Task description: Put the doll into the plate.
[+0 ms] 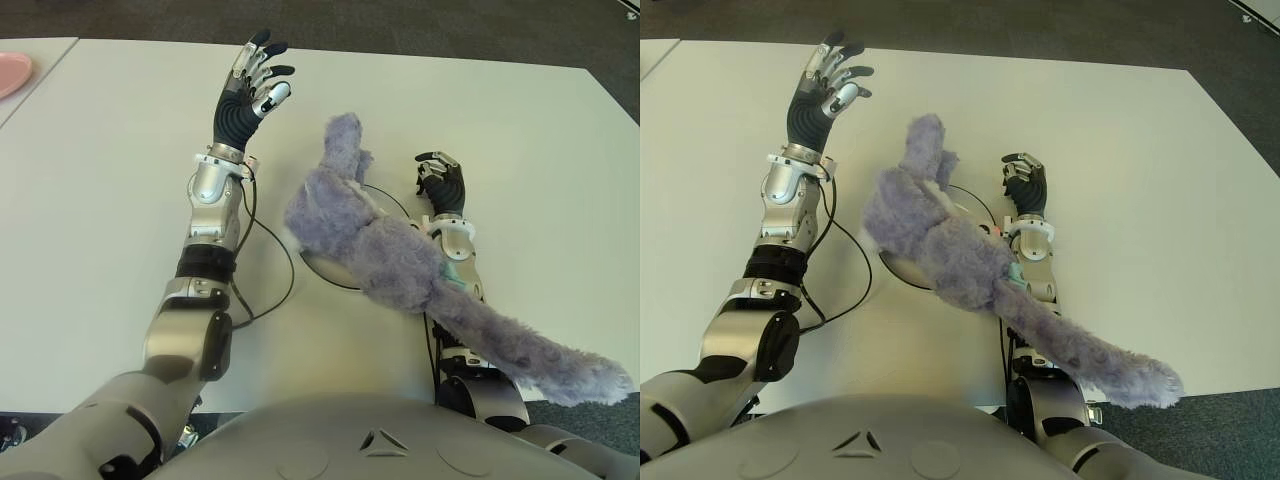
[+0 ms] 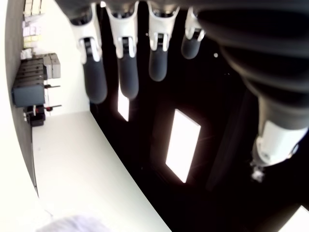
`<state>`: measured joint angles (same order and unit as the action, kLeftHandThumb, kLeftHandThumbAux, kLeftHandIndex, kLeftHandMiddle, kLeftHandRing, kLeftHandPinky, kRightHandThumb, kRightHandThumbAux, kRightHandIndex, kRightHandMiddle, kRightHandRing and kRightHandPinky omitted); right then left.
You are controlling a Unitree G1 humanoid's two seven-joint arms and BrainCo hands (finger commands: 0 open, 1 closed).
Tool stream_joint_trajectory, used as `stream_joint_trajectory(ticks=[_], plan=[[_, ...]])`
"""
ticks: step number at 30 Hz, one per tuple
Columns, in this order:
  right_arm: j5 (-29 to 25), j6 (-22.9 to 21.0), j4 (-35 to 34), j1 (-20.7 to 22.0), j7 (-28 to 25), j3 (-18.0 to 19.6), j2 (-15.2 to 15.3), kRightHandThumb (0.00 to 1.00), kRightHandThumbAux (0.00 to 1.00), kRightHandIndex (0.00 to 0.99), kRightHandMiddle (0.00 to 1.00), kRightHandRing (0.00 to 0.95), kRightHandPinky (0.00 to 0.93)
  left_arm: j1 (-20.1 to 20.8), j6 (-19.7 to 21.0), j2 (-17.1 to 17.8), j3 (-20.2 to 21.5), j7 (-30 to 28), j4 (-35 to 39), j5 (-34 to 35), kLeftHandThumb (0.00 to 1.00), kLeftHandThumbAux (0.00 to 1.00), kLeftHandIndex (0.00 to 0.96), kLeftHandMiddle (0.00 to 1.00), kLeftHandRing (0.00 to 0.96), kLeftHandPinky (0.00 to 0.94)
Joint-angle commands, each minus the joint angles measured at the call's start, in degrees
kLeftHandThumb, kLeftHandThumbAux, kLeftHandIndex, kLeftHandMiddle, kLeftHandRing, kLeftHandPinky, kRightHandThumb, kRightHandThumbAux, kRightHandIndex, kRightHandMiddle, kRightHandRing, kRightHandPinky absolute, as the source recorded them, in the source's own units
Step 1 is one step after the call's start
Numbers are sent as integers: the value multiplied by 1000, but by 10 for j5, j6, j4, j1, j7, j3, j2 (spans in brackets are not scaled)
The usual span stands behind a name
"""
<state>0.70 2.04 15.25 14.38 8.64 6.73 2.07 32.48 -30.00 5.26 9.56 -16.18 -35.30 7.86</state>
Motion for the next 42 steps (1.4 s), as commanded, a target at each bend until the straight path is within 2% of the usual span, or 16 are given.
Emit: stream_joint_trajectory(ticks=[1, 9, 14, 19, 20, 22, 23, 25, 29, 42], plan=[[-8, -9, 36, -43, -1, 7, -8, 712, 712, 442, 782, 791, 719, 3, 1, 15, 11, 10, -51, 3, 112, 603, 124, 282, 350, 405], [-12, -3, 36, -45, -3, 10, -8, 711, 713, 442, 779, 788, 711, -9, 12, 12, 15, 24, -46, 8, 118, 631, 304, 387, 423, 444], [-11, 2, 35, -47, -5, 9, -7, 710, 714, 442, 779, 788, 713, -18, 20, 7, 18, 23, -38, 19, 115, 687, 439, 498, 520, 542], [-12, 6, 34, -49, -9, 9, -6, 710, 714, 442, 780, 789, 716, -28, 33, 1, 21, 22, -29, 34, 133, 751, 538, 593, 612, 595], [-12, 6, 34, -49, -10, 10, -6, 710, 714, 442, 779, 788, 714, -31, 35, 0, 21, 22, -26, 36, 332, 738, 500, 613, 627, 608], [-14, 4, 32, -50, -10, 11, -7, 710, 714, 442, 779, 789, 716, -42, 39, -4, 21, 24, -17, 38, 507, 726, 468, 643, 650, 626], [-14, 4, 31, -50, -10, 12, -8, 710, 714, 442, 780, 789, 718, -46, 40, -5, 21, 25, -14, 39, 575, 721, 457, 662, 666, 638], [-15, 4, 30, -50, -10, 12, -9, 710, 714, 442, 781, 790, 718, -56, 44, -7, 20, 27, -7, 38, 636, 715, 448, 693, 694, 663], [-13, 8, 26, -53, -6, 12, -11, 710, 714, 442, 781, 791, 719, -70, 51, -9, 16, 33, 4, 32, 691, 709, 442, 750, 749, 715], [-20, 9, 16, -58, -5, 15, -14, 709, 713, 442, 781, 792, 722, -114, 81, -24, 7, 41, 30, 40, 711, 705, 441, 851, 848, 821]])
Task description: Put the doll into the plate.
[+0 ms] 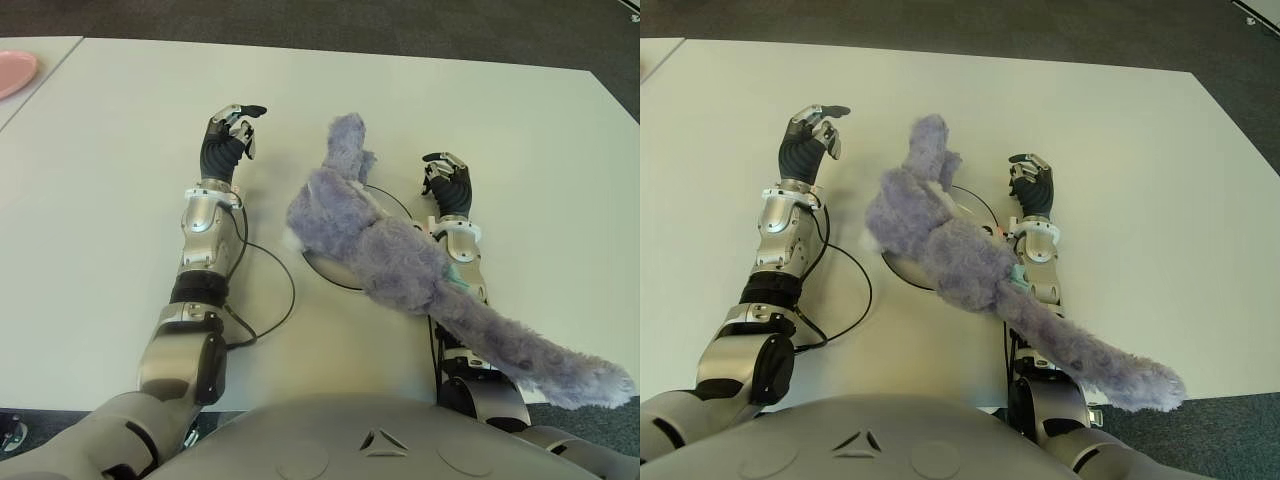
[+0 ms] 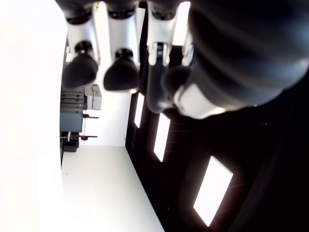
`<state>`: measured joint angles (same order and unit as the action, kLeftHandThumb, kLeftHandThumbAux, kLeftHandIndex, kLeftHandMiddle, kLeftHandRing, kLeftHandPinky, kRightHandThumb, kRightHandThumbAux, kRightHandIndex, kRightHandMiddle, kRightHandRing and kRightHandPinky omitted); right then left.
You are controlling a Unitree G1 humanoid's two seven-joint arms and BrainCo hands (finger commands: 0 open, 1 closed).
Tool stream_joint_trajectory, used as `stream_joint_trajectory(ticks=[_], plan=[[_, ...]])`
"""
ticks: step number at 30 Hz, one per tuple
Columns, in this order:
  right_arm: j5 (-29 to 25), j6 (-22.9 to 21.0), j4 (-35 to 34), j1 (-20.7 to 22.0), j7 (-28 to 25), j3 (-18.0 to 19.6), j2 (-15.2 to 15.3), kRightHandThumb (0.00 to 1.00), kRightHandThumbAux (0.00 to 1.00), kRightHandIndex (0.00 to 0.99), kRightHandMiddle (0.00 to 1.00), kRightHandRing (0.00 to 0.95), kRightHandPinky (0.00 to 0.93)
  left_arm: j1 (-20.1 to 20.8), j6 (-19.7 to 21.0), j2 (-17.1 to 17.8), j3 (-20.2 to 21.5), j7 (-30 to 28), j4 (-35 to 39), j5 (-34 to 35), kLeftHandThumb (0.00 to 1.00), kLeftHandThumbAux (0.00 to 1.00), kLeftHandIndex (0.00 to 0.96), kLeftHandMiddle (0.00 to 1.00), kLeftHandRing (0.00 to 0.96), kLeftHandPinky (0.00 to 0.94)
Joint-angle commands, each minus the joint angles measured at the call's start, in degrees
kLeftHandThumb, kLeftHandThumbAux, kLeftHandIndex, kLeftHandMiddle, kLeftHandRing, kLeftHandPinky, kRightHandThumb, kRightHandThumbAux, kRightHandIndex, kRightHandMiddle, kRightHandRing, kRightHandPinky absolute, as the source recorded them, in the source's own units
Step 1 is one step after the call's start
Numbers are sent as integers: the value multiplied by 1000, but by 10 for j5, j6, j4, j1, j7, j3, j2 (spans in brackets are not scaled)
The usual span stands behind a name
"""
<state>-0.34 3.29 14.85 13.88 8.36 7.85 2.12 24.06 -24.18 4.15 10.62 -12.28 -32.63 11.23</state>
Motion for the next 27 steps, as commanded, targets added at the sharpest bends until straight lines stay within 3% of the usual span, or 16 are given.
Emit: stream_joint_trajectory(ticks=[1, 27], plan=[[-12, -2, 20, -53, -3, 5, -15, 710, 713, 442, 781, 792, 722, -35, 28, -15, -4, 0, 6, 9, 712, 705, 441, 857, 853, 827], [-22, 2, -8, -67, -9, 7, -15, 712, 713, 442, 768, 786, 723, -98, 120, -46, -2, 2, 99, 51, 714, 704, 441, 885, 883, 872]])
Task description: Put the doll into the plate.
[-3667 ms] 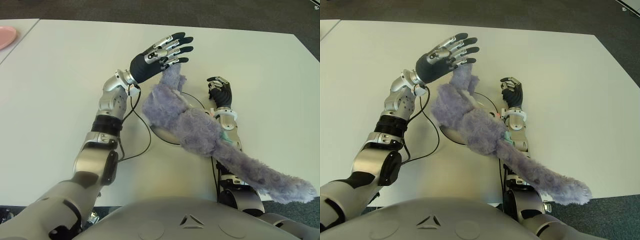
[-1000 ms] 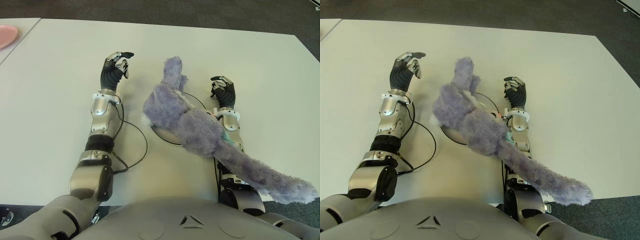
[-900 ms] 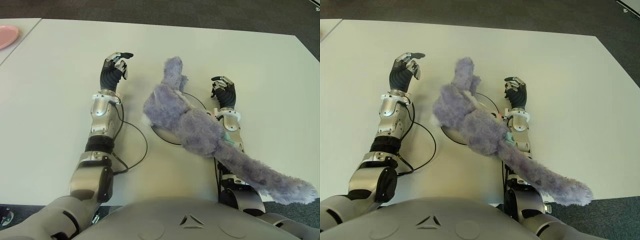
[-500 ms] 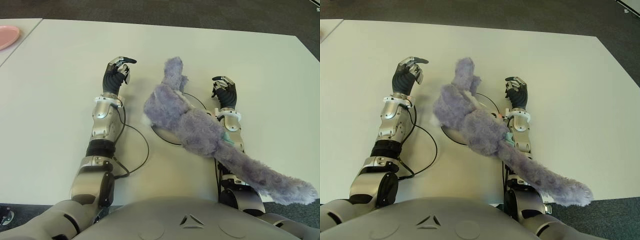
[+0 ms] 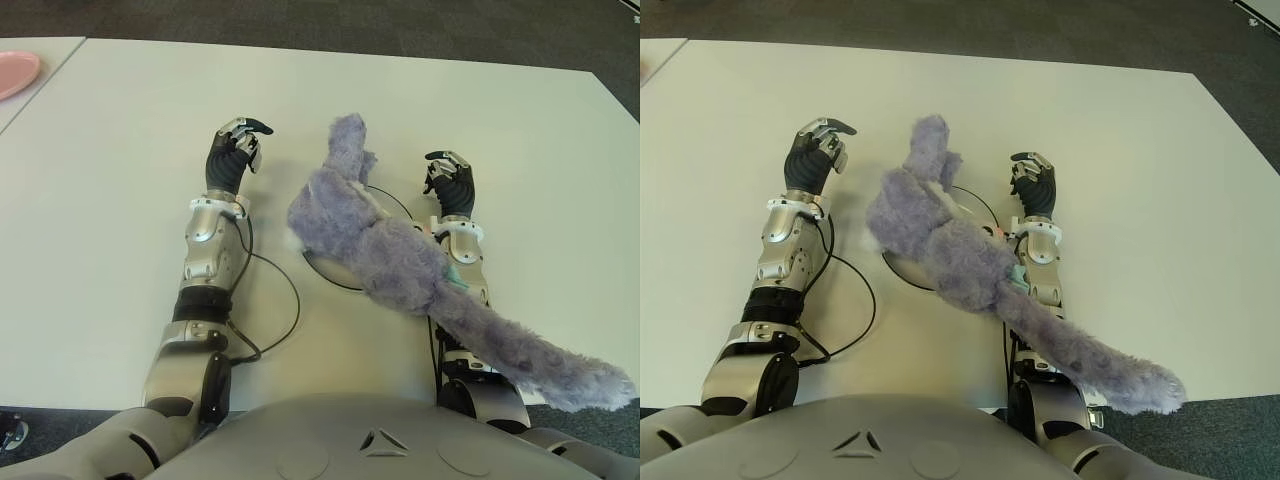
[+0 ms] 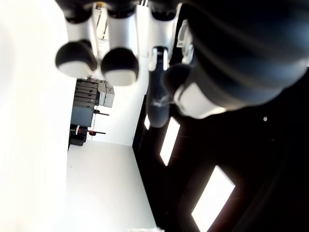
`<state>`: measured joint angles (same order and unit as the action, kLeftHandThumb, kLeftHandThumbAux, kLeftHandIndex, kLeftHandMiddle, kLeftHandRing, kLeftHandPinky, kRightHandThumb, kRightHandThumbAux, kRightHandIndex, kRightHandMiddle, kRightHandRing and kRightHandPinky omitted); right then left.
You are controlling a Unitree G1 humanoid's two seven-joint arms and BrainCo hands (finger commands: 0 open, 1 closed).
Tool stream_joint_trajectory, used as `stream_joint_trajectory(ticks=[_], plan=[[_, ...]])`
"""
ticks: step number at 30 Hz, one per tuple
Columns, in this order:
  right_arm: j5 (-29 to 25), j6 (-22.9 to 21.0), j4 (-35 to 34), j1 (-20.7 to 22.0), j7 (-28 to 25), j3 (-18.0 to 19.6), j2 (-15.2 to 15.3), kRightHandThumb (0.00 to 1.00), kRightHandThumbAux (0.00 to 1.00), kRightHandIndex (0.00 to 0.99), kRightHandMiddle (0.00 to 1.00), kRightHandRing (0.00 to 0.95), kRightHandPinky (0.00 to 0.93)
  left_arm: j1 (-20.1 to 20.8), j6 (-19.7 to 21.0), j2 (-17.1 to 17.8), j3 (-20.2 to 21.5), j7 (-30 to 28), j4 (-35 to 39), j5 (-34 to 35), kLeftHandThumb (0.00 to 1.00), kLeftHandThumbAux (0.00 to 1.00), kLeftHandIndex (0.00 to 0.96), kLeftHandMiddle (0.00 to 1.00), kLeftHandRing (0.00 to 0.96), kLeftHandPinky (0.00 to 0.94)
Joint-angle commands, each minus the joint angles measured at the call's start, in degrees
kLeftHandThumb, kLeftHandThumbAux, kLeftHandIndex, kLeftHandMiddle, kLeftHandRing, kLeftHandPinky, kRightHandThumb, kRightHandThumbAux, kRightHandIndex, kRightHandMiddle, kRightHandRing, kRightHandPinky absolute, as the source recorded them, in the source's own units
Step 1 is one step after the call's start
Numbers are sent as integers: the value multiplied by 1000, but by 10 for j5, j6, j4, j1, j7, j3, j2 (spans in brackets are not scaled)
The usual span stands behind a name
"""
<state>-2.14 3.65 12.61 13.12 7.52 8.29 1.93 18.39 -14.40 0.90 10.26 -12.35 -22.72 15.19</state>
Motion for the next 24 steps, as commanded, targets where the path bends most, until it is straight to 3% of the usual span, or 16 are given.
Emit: stream_joint_trajectory(ticks=[1, 24], plan=[[-4, -2, 13, -60, 0, 2, -13, 712, 713, 442, 768, 785, 722, -44, 25, -15, 2, 4, 3, 12, 714, 704, 441, 886, 884, 873], [1, -16, -19, -77, 4, -4, -16, 710, 715, 442, 773, 790, 736, -53, 57, -16, -11, 24, -7, -16, 714, 704, 441, 888, 890, 869]])
